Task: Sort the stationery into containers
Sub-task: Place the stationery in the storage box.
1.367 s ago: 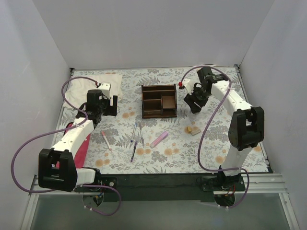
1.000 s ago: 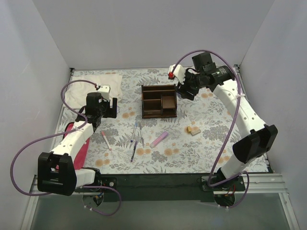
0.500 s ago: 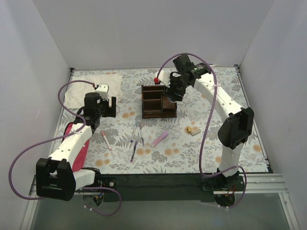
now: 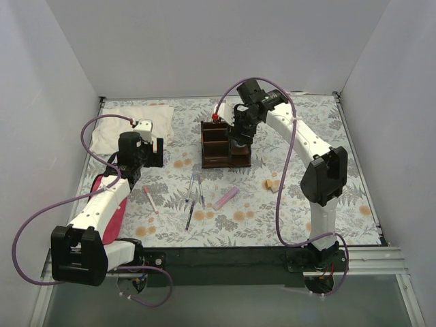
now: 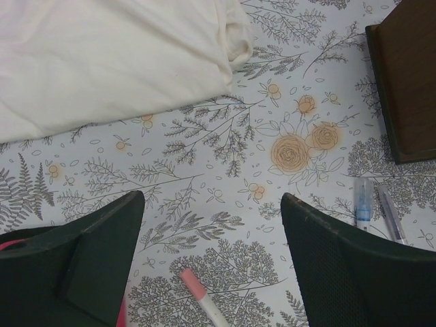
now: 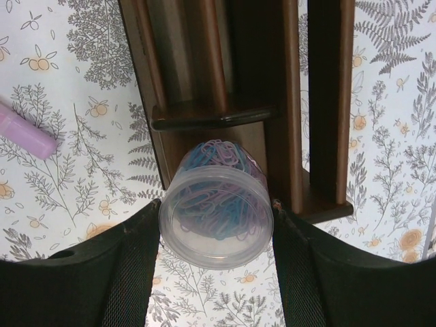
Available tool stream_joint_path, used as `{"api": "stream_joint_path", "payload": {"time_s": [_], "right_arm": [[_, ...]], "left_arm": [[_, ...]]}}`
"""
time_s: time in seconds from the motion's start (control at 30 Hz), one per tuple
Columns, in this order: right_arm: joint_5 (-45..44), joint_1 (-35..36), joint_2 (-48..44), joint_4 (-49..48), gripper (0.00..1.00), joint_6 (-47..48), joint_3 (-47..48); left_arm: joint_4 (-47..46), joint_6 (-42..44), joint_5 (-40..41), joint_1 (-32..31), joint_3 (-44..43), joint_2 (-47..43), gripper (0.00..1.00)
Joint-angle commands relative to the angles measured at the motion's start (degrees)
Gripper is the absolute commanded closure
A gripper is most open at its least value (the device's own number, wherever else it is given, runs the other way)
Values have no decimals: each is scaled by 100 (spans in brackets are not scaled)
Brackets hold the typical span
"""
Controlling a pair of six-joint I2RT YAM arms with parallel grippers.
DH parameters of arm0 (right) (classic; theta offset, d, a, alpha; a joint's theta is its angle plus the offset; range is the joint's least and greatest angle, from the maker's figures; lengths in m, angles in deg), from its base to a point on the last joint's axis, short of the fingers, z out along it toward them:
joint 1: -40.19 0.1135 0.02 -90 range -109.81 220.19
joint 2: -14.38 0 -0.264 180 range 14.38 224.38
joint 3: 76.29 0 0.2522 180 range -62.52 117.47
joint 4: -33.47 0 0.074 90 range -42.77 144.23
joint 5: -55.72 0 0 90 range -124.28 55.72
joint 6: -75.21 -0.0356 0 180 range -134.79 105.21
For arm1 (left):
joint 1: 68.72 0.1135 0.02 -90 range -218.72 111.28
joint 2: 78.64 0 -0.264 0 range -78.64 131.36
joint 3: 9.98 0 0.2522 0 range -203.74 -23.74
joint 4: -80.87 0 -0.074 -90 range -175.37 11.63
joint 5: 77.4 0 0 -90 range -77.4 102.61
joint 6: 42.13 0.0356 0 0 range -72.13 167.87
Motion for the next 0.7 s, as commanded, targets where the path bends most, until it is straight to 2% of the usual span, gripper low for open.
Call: {"api": "stream_joint_path", "payload": {"time_s": [0.0,0.67], "right_arm": [[65,112,5,30,56,389,97],[-207,121,391,21,54,512,79]], "left_arm": [[29,-33,66,56,30,-183,20],[21,-68,-22,126,-58,-34,20]]}}
